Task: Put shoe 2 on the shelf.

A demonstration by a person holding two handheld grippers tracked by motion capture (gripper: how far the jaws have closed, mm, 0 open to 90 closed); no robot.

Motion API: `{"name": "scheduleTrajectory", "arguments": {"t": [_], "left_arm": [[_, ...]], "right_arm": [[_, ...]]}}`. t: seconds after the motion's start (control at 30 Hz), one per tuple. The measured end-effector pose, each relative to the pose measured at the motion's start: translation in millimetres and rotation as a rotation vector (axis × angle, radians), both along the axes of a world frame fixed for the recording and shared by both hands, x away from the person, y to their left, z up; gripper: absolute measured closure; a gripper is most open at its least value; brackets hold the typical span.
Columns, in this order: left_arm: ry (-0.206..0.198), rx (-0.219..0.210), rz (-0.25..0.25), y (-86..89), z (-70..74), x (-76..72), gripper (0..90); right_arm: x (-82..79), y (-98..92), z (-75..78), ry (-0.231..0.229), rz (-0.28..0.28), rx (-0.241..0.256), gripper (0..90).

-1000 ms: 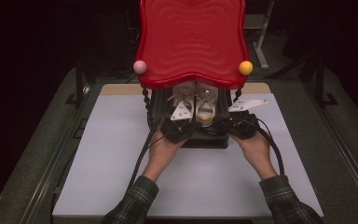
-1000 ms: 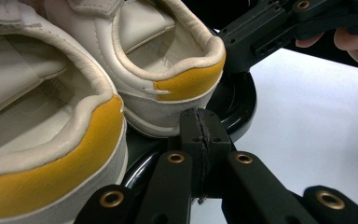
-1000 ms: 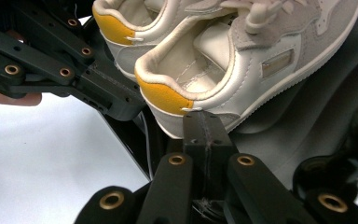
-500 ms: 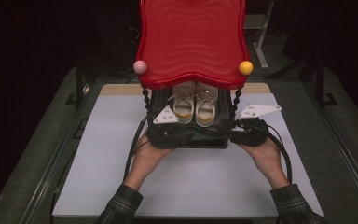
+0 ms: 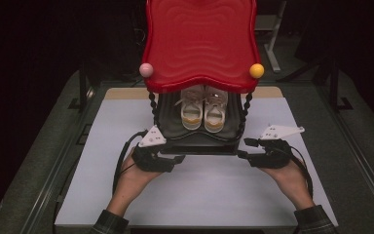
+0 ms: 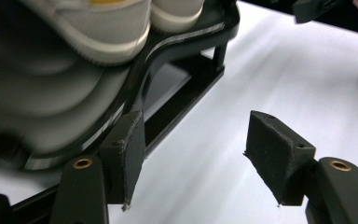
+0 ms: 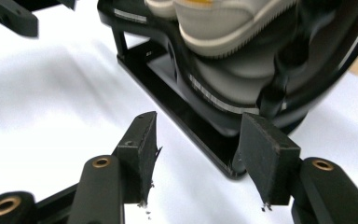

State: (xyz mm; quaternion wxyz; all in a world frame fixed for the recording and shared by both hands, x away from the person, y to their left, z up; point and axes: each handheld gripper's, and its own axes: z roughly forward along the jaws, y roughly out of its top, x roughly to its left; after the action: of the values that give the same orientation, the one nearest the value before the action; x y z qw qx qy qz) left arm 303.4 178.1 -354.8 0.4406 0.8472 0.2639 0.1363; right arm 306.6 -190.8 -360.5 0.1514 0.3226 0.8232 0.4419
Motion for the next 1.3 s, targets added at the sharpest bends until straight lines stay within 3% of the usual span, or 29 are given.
{"name": "scheduleTrajectory", "arguments": {"t": [0.3, 0.5, 0.67, 1.03, 1.3], "left_arm": [[0.062, 0.028, 0.087, 48.1, -25.5, -20.4, 27.0], [0.068, 0.070, 0.120, 73.8, -38.3, -36.6, 20.2], [0.071, 0.109, 0.132, 87.7, -47.0, -48.5, 15.5], [0.097, 0.168, 0.164, 111.2, -68.4, -62.6, 13.1], [0.111, 0.193, 0.167, 121.5, -80.8, -63.6, 13.0]], "right_arm": [[-10.5, -17.1, -16.9, 0.033, -0.046, -0.008, 33.4], [-18.1, -32.9, -28.4, 0.061, -0.081, 0.001, 22.4], [-28.6, -46.8, -40.2, 0.063, -0.133, -0.039, 14.2], [-47.8, -73.6, -65.3, 0.088, -0.228, -0.082, 11.9], [-50.4, -78.7, -81.5, 0.130, -0.239, -0.143, 7.5]]}}
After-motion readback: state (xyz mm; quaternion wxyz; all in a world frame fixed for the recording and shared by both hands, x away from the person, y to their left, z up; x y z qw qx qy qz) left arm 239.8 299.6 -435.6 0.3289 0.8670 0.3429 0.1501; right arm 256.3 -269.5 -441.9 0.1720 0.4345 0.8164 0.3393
